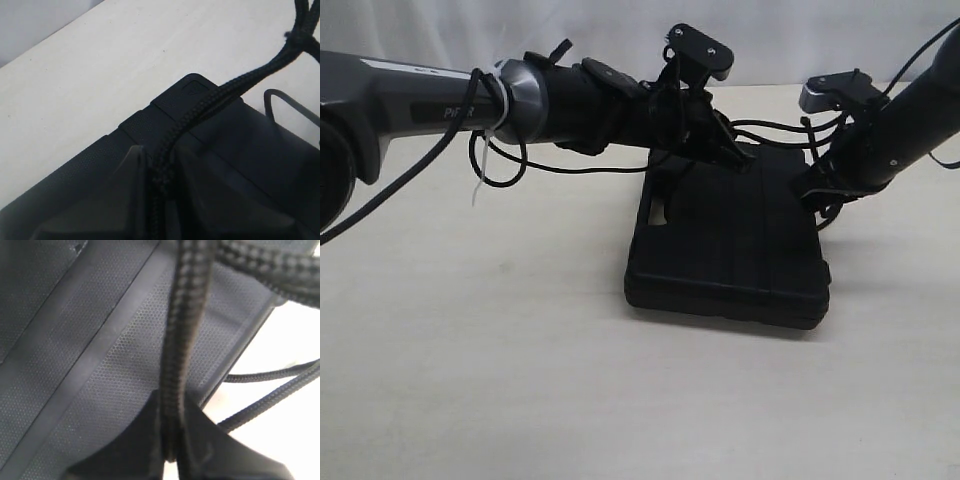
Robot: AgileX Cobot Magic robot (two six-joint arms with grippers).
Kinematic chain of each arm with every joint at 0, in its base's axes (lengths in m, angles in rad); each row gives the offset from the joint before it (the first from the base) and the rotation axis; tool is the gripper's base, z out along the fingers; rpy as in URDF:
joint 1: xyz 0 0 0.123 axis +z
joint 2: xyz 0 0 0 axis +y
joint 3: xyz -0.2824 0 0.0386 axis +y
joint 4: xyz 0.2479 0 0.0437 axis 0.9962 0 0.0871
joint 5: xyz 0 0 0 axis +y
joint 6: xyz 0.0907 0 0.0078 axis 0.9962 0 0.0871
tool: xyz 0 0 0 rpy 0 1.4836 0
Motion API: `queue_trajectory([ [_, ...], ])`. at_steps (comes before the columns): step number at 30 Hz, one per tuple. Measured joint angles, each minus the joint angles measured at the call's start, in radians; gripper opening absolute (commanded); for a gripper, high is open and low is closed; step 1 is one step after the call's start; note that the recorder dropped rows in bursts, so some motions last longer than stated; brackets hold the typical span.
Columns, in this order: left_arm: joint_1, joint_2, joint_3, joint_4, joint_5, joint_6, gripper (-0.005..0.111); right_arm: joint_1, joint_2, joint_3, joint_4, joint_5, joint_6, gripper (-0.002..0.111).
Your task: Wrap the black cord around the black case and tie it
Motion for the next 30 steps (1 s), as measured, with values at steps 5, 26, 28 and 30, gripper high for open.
queue_trajectory([
  [5,0.000,-0.011,0.000,-0.020,-0.007,0.006,0.000,0.000,0.003,0.000,-0.004,0.000,0.013,0.004],
  [26,-0.002,-0.050,0.045,0.192,0.124,0.083,0.000,0.000,0.003,0.000,0.036,-0.033,0.028,0.004],
  [28,-0.002,-0.050,0.070,0.261,0.107,0.085,0.000,0.000,0.003,0.000,0.079,-0.035,0.015,0.011],
  [30,-0.002,-0.050,0.078,0.278,0.105,0.087,0.000,0.000,0.003,0.000,0.117,-0.033,-0.013,0.026],
])
